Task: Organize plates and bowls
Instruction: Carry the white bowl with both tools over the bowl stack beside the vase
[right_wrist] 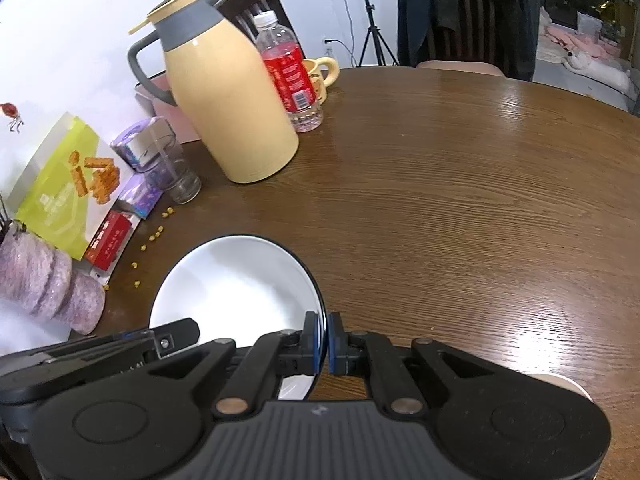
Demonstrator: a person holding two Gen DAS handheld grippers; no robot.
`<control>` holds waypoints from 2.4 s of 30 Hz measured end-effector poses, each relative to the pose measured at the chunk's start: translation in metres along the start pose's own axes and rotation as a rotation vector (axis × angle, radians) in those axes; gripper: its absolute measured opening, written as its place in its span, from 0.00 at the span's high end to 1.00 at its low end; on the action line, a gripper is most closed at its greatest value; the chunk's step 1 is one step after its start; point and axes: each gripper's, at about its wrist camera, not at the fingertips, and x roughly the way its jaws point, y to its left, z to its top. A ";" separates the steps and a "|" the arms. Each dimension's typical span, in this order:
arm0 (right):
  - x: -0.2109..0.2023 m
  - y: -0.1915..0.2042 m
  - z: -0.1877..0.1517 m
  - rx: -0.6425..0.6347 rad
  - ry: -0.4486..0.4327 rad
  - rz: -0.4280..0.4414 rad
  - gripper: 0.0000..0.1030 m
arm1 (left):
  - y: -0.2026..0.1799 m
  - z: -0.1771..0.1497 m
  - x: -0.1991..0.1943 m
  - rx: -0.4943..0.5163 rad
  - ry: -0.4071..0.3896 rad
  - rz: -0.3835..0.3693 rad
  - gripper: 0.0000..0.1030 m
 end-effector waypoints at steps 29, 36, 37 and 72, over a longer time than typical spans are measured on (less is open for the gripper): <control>0.026 0.050 -0.007 -0.095 0.066 0.056 0.95 | 0.059 -0.014 -0.006 -0.113 0.006 0.059 0.94; 0.039 0.056 -0.011 -0.109 0.085 0.062 0.95 | 0.070 -0.020 0.001 -0.125 0.019 0.065 0.94; 0.040 0.057 -0.012 -0.111 0.087 0.061 0.95 | 0.071 -0.021 0.002 -0.126 0.022 0.066 0.94; 0.071 0.066 -0.027 -0.149 0.121 -0.004 0.95 | 0.079 -0.032 0.032 -0.052 0.077 0.066 0.94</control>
